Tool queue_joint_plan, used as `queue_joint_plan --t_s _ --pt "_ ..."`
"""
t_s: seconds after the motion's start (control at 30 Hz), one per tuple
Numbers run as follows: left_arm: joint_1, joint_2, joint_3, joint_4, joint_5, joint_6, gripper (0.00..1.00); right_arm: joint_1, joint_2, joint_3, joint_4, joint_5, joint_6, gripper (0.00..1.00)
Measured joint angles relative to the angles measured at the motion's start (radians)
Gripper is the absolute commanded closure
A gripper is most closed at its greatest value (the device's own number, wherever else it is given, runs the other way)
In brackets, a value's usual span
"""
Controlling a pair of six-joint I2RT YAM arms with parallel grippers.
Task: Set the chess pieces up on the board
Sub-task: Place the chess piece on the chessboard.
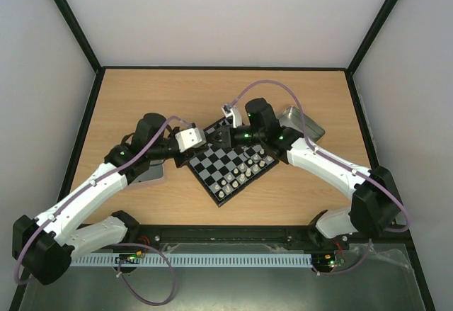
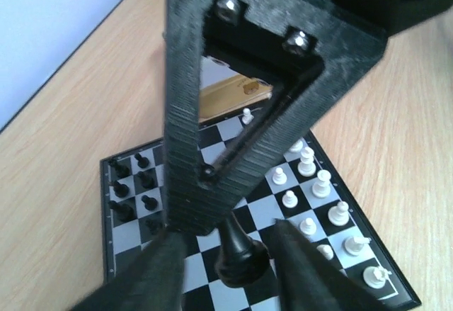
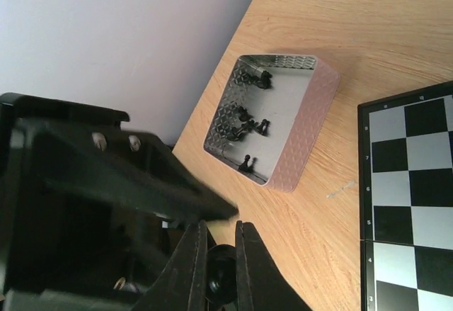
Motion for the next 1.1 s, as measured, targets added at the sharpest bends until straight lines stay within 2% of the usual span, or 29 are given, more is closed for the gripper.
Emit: queue_joint_plan --t_s 0.03,0.1,0.2,0.27,0.3,0.5,0.6,0.7,0.8,0.9,1.1 --pt "0.000 -0.002 0.000 0.003 -0.005 -0.005 0.49 0.002 0.000 0.000 -0.003 0.008 0.000 0.98" --pt "0.000 -0.011 0.000 0.017 -0.029 -0.035 0.33 0.009 0.000 0.002 -0.010 0.035 -0.001 0.98" --pt "0.000 -0.033 -0.014 0.063 -0.111 -0.114 0.23 0.015 0.000 0.006 -0.032 0.116 -0.009 0.97" --pt "0.000 -0.057 -0.036 0.092 -0.201 -0.201 0.04 0.017 0.000 0.013 -0.050 0.204 -0.024 0.97" --pt "0.000 -0.068 -0.047 0.100 -0.245 -0.240 0.01 0.020 0.001 0.019 -0.058 0.246 -0.032 0.97" --pt "0.037 -0.162 -0.095 0.110 -0.468 -0.509 0.01 0.037 0.072 0.085 -0.096 0.529 -0.093 0.97" --pt "0.166 -0.199 -0.078 0.079 -0.515 -0.658 0.01 0.055 0.146 0.134 -0.113 0.637 -0.107 0.96" --pt "0.334 -0.235 -0.076 0.047 -0.523 -0.775 0.01 0.082 0.208 0.169 -0.126 0.712 -0.117 0.96" --pt "0.442 -0.265 -0.080 0.026 -0.486 -0.845 0.01 0.108 0.281 0.217 -0.141 0.772 -0.134 0.96" --pt "0.478 -0.274 -0.085 0.018 -0.419 -0.875 0.01 0.130 0.356 0.270 -0.155 0.815 -0.159 0.96" --pt "0.481 -0.237 -0.102 -0.009 -0.334 -0.890 0.01 0.175 0.491 0.361 -0.170 0.900 -0.206 0.96"
